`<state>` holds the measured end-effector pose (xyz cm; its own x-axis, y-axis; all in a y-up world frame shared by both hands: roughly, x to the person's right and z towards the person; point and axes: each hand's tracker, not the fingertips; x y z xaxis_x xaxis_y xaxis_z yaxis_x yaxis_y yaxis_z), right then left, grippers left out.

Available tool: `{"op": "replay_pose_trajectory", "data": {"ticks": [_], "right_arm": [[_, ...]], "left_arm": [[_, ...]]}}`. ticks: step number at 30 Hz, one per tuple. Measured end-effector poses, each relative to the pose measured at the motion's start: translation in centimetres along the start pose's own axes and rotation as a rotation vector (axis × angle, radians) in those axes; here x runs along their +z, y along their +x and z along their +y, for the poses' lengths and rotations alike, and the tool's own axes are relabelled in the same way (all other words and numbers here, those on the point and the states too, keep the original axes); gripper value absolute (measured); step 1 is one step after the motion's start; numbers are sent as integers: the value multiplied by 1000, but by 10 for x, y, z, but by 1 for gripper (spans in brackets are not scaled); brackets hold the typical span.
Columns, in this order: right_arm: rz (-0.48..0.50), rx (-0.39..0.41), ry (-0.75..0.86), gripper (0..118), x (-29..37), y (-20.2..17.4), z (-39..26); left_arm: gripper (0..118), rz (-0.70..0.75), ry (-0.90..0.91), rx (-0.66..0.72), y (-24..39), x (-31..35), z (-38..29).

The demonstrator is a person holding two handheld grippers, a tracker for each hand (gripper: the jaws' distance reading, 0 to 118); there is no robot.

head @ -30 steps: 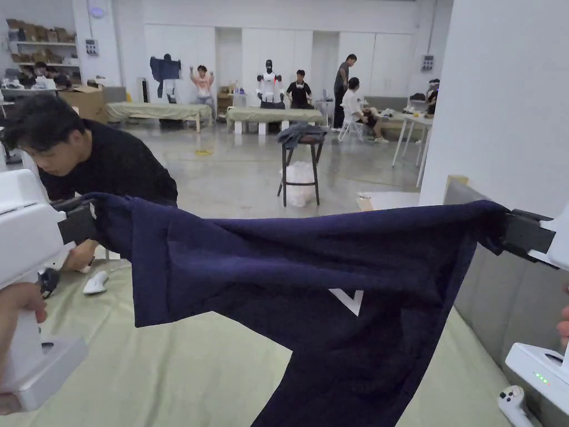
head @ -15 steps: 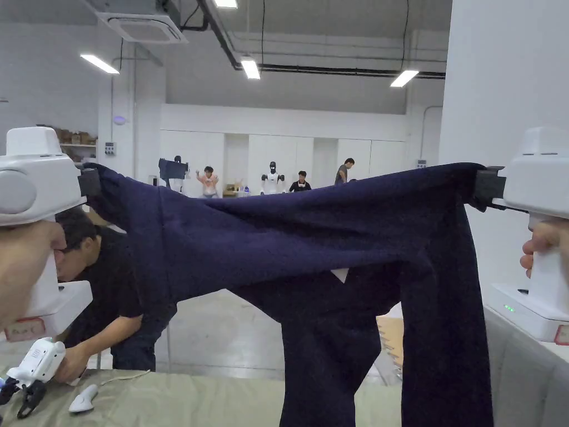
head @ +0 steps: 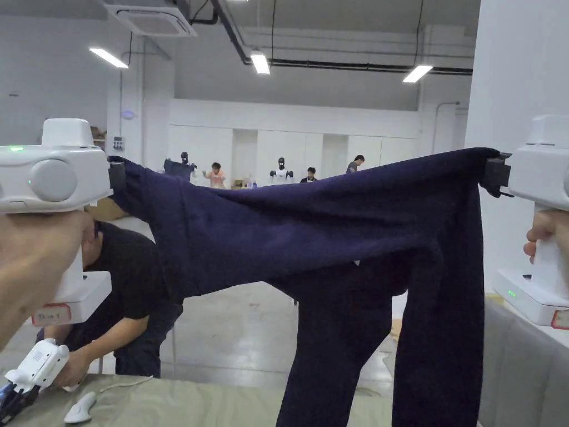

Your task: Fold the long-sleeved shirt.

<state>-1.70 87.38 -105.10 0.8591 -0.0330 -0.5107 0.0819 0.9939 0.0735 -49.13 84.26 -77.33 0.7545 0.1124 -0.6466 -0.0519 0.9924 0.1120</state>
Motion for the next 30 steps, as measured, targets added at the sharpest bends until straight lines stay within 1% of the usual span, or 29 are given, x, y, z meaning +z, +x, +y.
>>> {"op": "replay_pose_trajectory", "data": {"ticks": [3, 4, 7, 9, 10, 11, 12, 13, 14, 15, 18, 19, 20, 21, 22, 23, 24, 25, 26, 27, 28, 29, 30], "right_arm": [[20, -11, -73, 3, 0, 6, -50], [23, -13, -111, 3, 5, 7, -71], [28, -26, -215, 3, 19, 16, -131], [41, -50, -278, 3, 33, 23, -171], [36, -42, -314, 3, 44, 25, -192], [42, -64, -333, 3, 56, 29, -211], [45, -60, -381, 3, 67, 32, -230], [42, -53, -402, 3, 83, 35, -248], [50, -71, -421, 3, 96, 39, -265], [49, -54, -471, 3, 113, 43, -282], [50, -66, -550, 3, 167, 56, -333], [55, -101, -566, 3, 188, 61, -351], [60, -71, -614, 3, 213, 63, -360], [56, -64, -633, 3, 232, 66, -374], [70, -76, -669, 3, 254, 70, -391], [80, -44, -732, 3, 270, 73, -406], [69, -34, -757, 3, 287, 76, -421], [79, -55, -793, 3, 305, 79, -435], [92, -30, -849, 3, 321, 81, -447], [72, -13, -873, 3, 337, 83, -458], [53, -28, -893, 3, 357, 87, -466], [44, -36, -931, 3, 368, 92, -474], [21, -49, -953, 3, 376, 95, -481]], "left_arm": [[14, -14, -71, -25, -4, -1, -48], [14, -24, -121, -40, -5, -1, -67], [14, -39, -210, -15, -11, 12, -125], [14, -46, -268, -23, -13, 28, -163], [14, -56, -298, -19, -16, 37, -184], [14, -61, -328, -17, -18, 47, -203], [14, -61, -354, -19, -19, 58, -222], [14, -70, -383, -14, -20, 72, -239], [14, -81, -403, 10, -23, 85, -255], [14, -86, -421, 29, -25, 100, -273], [14, -110, -481, 6, -28, 154, -322], [14, -118, -532, -24, -29, 174, -339], [14, -110, -520, -22, -31, 194, -355], [14, -130, -566, -38, -33, 207, -368], [14, -142, -611, -61, -35, 228, -385], [14, -127, -611, -38, -39, 245, -399], [14, -153, -671, -38, -41, 258, -411], [14, -163, -711, -73, -49, 266, -429], [14, -139, -713, -76, -52, 282, -441], [14, -160, -756, -84, -55, 294, -452], [14, -175, -798, -138, -57, 307, -464], [14, -142, -808, -169, -58, 320, -472], [14, -153, -843, -180, -62, 325, -479]]}}
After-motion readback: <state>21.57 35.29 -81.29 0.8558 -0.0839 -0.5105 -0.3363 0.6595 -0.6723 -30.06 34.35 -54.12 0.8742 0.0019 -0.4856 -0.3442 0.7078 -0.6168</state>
